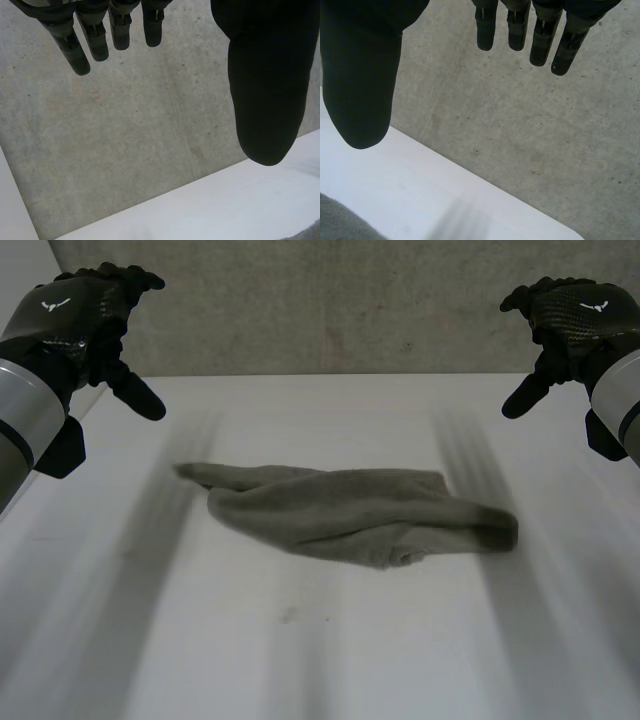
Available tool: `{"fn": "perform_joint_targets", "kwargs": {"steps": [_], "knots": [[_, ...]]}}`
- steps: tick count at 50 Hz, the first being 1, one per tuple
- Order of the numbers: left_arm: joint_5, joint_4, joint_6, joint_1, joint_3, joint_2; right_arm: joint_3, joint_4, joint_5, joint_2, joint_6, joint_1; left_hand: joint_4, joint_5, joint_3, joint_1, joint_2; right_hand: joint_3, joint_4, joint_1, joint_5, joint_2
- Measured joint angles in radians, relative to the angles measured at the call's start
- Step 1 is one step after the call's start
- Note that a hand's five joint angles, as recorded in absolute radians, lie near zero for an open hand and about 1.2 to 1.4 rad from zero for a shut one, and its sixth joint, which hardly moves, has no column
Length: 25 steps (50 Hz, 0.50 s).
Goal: Fold the towel.
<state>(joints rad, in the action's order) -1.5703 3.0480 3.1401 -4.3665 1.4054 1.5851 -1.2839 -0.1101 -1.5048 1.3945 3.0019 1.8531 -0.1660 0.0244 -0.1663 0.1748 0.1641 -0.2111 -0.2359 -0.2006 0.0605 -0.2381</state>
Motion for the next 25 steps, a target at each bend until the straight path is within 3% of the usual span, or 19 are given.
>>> {"fn": "perform_joint_targets", "kwargs": {"steps": [18,25], "knots": [[0.008,0.0,0.004,0.002,0.005,0.032,0.008,-0.003,0.009,-0.011,-0.02,0.0,-0.005,0.0,-0.007,0.002,0.01,0.0,0.0,0.0,0.0,0.0],[0.036,0.0,0.009,0.007,-0.007,0.12,0.019,-0.045,0.04,-0.052,-0.164,0.0,-0.018,0.0,-0.02,0.003,0.022,0.0,0.0,0.0,0.0,0.0]]}}
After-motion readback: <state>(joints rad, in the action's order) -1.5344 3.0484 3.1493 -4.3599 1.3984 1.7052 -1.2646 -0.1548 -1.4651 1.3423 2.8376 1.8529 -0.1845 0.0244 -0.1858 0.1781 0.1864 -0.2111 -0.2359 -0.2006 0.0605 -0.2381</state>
